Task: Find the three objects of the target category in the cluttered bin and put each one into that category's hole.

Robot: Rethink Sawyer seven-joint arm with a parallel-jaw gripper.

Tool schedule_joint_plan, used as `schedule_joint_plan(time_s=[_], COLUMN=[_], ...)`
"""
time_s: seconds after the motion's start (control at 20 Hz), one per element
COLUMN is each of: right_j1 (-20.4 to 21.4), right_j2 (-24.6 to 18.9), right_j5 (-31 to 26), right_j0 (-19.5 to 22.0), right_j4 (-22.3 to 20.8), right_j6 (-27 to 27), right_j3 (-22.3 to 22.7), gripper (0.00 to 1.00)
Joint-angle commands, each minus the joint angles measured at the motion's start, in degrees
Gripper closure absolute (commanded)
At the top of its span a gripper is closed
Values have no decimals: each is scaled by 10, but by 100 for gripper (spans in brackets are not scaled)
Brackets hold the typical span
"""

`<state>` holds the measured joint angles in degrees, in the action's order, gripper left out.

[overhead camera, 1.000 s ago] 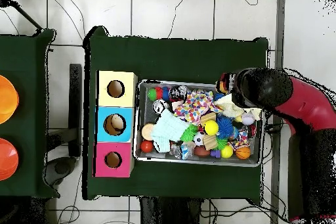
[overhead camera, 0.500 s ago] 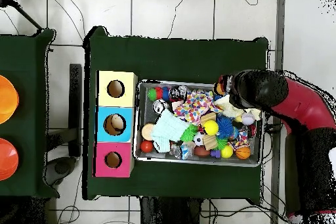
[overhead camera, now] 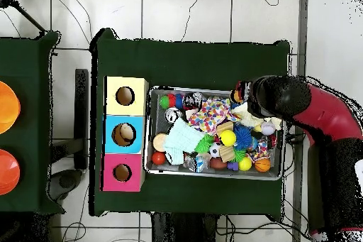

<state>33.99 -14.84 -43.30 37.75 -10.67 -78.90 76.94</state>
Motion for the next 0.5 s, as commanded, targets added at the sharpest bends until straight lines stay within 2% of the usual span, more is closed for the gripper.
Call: schedule_joint_plan(time_s=[0.05, 0.5], right_j1=[11, 29], right_j2=[-1, 11], right_j5=[12, -3], right_j0=[-8, -29], right_j4=[-10, 0], right_j6=[-46, -66], right_j3=[69, 74], gripper=[100, 100])
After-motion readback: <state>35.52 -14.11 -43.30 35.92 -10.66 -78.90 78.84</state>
